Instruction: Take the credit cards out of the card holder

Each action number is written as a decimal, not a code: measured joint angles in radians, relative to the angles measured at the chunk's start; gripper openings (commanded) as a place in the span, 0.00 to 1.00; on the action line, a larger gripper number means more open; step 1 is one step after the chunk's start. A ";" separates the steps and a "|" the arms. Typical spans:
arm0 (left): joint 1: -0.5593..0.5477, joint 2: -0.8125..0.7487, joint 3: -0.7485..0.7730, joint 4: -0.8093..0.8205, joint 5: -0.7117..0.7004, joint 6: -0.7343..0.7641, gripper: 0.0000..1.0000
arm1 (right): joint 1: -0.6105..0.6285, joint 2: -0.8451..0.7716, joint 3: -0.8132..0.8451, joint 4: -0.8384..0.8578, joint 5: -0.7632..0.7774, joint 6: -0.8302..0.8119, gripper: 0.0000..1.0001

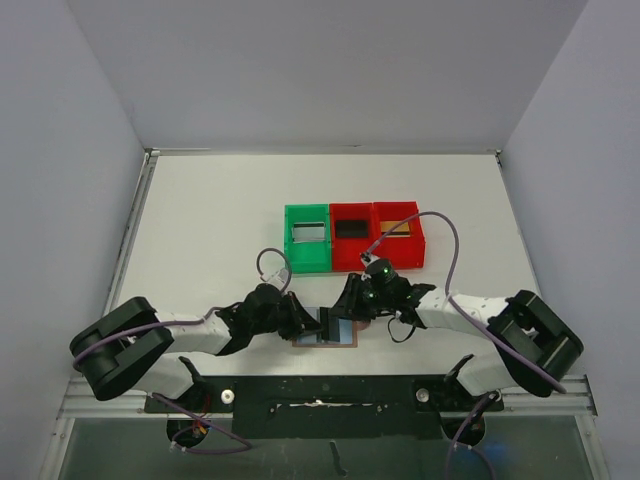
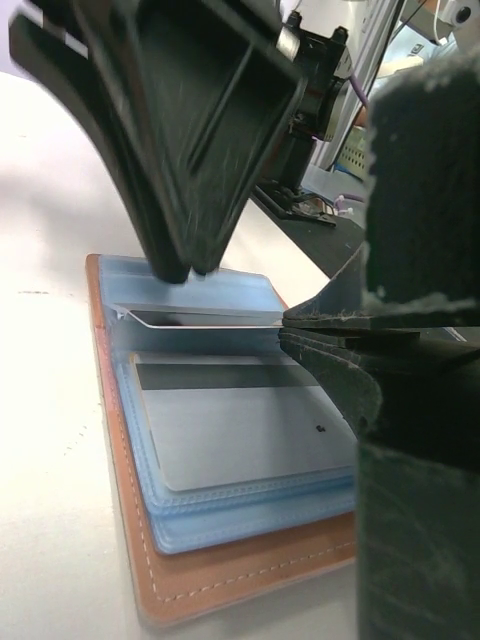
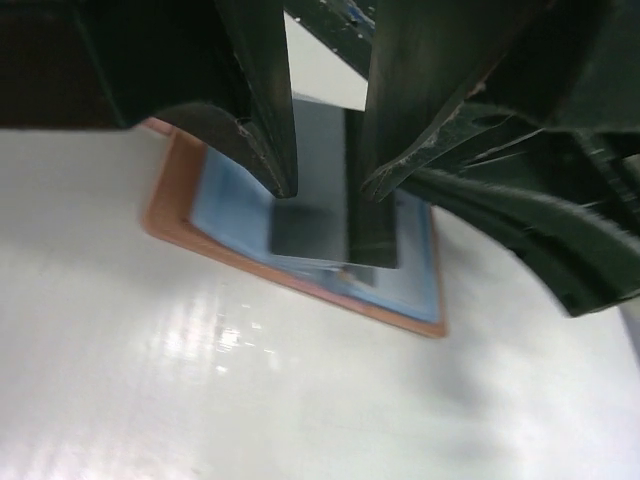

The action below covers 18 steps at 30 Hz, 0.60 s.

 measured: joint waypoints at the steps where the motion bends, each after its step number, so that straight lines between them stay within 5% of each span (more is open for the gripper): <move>1: 0.000 0.003 0.000 0.000 0.002 0.000 0.01 | 0.000 0.032 -0.002 -0.003 -0.001 0.005 0.32; 9: 0.000 0.047 0.008 0.027 0.021 0.002 0.22 | 0.000 0.069 -0.071 0.106 -0.032 0.061 0.31; 18: 0.000 0.117 0.030 0.082 0.048 -0.019 0.08 | 0.000 0.069 -0.081 0.126 -0.035 0.070 0.31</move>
